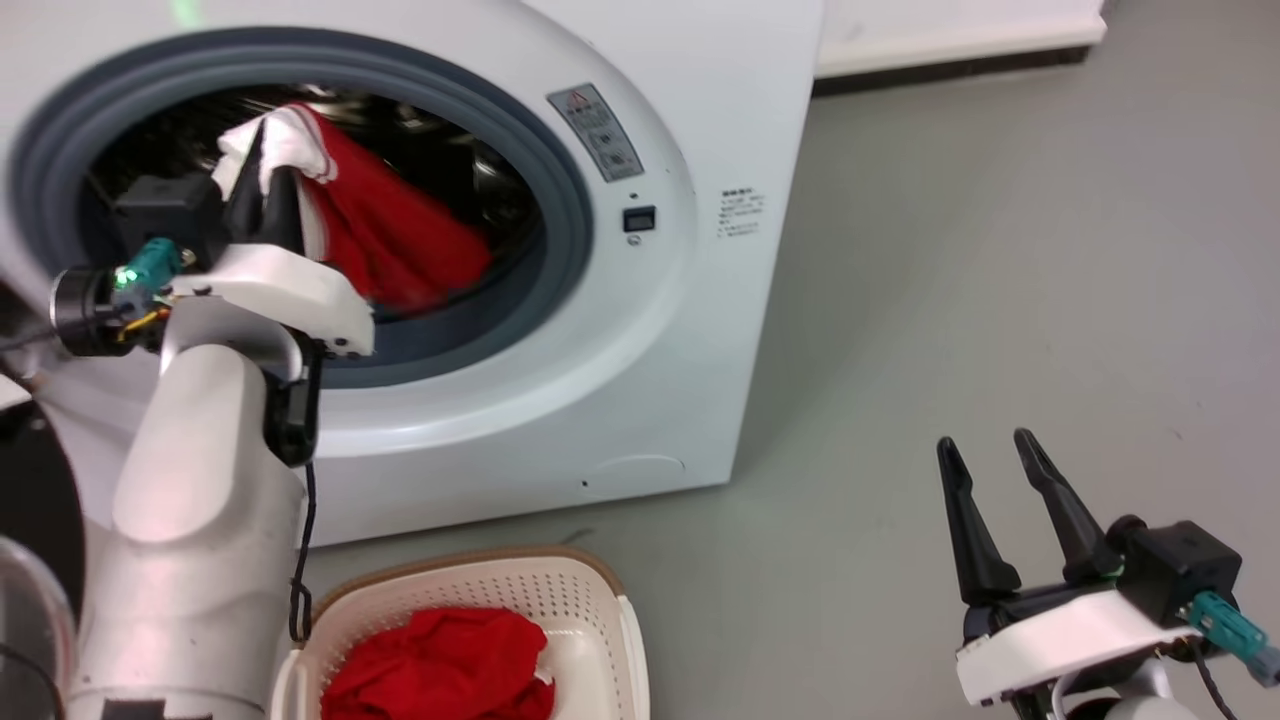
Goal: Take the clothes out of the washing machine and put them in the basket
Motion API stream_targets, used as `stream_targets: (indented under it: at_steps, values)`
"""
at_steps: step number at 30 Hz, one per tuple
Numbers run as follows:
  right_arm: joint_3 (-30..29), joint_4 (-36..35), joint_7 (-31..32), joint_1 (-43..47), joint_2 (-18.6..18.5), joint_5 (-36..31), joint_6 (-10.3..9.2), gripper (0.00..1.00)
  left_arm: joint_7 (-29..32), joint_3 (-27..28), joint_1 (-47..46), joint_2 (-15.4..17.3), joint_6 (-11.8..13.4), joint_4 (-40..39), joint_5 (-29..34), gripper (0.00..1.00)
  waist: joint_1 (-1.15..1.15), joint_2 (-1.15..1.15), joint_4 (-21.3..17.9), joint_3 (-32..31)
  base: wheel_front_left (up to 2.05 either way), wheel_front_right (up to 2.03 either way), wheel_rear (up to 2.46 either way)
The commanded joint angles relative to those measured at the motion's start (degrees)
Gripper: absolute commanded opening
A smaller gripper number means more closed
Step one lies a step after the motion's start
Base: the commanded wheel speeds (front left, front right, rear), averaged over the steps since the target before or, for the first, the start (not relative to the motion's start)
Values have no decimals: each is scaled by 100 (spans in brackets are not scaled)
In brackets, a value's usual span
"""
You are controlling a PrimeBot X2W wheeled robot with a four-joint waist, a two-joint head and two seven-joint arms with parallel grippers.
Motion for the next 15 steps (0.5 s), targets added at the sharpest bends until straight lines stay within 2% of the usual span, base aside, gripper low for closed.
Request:
stream_targets:
  at_steps: [1, 8, 14, 15]
  values:
    - [-36, -74, 40, 125, -2, -24, -2, 100, -29, 13, 165, -61, -27, -240, 62, 0, 2, 0, 164, -203, 0, 0, 0]
    - [-131, -297, 202, 358, -1, -39, -2, 100, -27, 59, 566, -281, -68, -1479, 211, 0, 2, 0, 351, -430, 0, 0, 0]
    - [-167, -435, 294, 493, -2, -57, -2, 100, -22, 67, 906, -394, -2, -2561, 283, 0, 2, 0, 448, -550, 0, 0, 0]
    - [-171, -468, 325, 507, -2, -58, -2, 100, -23, 62, 1076, -434, 41, -2936, 292, 0, 2, 0, 467, -577, 0, 0, 0]
